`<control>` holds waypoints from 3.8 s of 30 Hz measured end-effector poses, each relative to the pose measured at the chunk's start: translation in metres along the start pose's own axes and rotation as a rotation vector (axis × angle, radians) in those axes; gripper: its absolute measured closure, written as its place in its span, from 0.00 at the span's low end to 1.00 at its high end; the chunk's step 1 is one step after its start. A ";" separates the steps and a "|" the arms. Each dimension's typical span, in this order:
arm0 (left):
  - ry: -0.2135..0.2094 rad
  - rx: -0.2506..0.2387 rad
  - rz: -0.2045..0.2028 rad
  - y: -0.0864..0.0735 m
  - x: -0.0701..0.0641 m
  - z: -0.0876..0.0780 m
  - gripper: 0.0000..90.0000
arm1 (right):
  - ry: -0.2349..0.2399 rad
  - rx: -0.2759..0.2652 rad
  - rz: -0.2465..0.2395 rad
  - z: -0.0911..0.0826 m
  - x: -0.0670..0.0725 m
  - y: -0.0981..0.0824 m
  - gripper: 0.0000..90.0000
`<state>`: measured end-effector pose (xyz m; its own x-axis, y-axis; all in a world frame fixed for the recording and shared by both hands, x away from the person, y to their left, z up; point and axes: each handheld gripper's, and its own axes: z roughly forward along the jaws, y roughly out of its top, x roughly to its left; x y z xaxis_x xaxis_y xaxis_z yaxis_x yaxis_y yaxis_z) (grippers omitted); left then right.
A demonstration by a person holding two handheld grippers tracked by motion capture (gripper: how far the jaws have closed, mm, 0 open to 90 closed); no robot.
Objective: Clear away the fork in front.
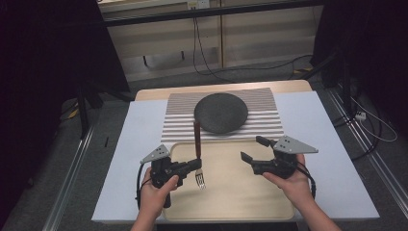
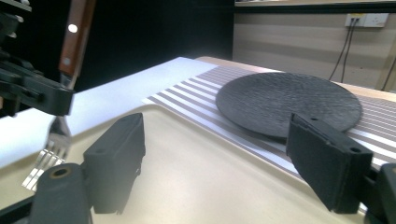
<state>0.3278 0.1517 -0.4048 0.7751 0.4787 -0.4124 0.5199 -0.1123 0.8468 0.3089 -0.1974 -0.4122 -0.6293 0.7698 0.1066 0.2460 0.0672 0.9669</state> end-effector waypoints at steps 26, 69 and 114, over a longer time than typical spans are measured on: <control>0.062 0.075 -0.063 -0.019 0.019 -0.018 0.99 | -0.052 0.030 -0.018 -0.042 -0.024 -0.016 0.19; 0.169 0.296 0.008 -0.019 0.045 0.041 1.00 | -0.091 0.011 0.047 -0.050 -0.043 -0.026 0.19; 0.268 0.314 -0.059 -0.016 0.057 0.035 1.00 | -0.111 0.026 0.049 -0.055 -0.044 -0.030 0.19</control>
<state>0.3761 0.1500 -0.4537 0.6412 0.6973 -0.3202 0.6771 -0.3179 0.6637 0.2889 -0.2687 -0.4329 -0.5313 0.8378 0.1260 0.2941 0.0429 0.9548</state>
